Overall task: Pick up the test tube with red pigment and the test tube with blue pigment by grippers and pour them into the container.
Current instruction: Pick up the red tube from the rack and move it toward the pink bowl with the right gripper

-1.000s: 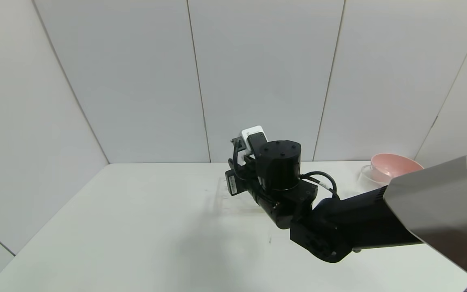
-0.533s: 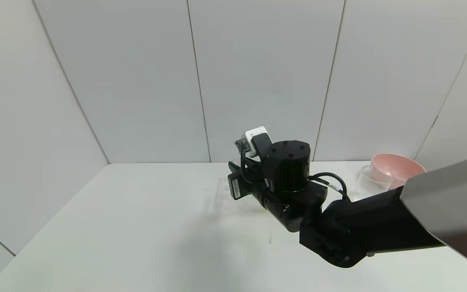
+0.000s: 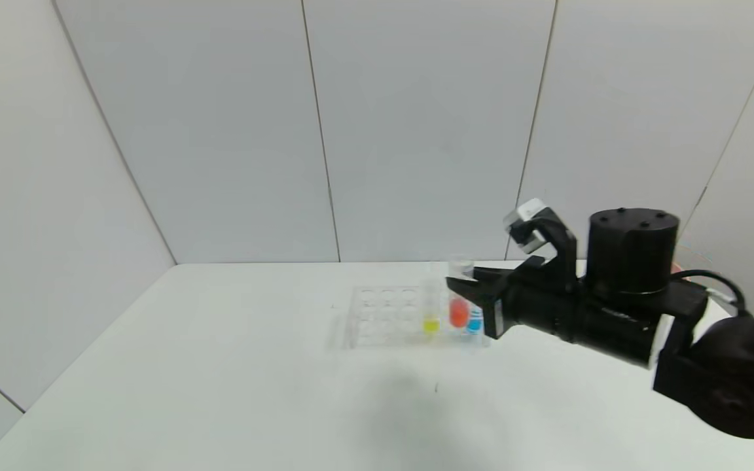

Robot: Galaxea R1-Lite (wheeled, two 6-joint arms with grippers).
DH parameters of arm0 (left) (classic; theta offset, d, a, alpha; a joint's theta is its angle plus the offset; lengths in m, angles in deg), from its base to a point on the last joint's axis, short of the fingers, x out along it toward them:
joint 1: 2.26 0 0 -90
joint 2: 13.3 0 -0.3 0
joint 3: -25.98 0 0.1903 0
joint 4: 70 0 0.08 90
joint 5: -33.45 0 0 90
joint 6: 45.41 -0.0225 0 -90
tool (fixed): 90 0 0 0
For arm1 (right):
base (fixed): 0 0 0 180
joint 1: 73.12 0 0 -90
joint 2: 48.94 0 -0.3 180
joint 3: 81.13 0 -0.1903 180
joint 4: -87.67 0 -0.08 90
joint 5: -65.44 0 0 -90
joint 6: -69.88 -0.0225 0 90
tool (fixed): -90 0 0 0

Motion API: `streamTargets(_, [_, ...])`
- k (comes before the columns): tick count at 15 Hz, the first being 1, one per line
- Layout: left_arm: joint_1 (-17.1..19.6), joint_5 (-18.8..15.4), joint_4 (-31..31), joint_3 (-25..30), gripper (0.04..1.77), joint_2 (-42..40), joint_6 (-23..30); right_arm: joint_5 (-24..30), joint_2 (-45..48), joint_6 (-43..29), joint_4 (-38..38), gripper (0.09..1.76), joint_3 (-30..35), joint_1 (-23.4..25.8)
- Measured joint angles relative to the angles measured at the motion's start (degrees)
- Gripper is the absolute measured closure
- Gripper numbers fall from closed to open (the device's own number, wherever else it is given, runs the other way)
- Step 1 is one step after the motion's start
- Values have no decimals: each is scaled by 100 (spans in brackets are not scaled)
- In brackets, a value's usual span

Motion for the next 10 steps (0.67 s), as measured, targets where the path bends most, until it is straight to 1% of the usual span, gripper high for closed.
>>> streamTargets(2, [0, 0, 0, 0, 5, -2, 0, 714, 503, 195, -642, 136, 193, 736])
streamTargets(4, [0, 0, 2, 0, 5, -2, 0, 1486, 906, 518, -1337, 136, 234, 1604])
streamTargets(5, [0, 0, 2, 0, 5, 0, 0, 1774, 1039, 762, -1581, 136, 221, 2004])
streamTargets(8, [0, 0, 2, 0, 5, -2, 0, 2550, 1190, 1782, -1891, 136, 121, 3127])
streamTargets(10, [0, 0, 0, 0, 5, -2, 0, 2772, 1067, 2267, -2233, 136, -157, 3706])
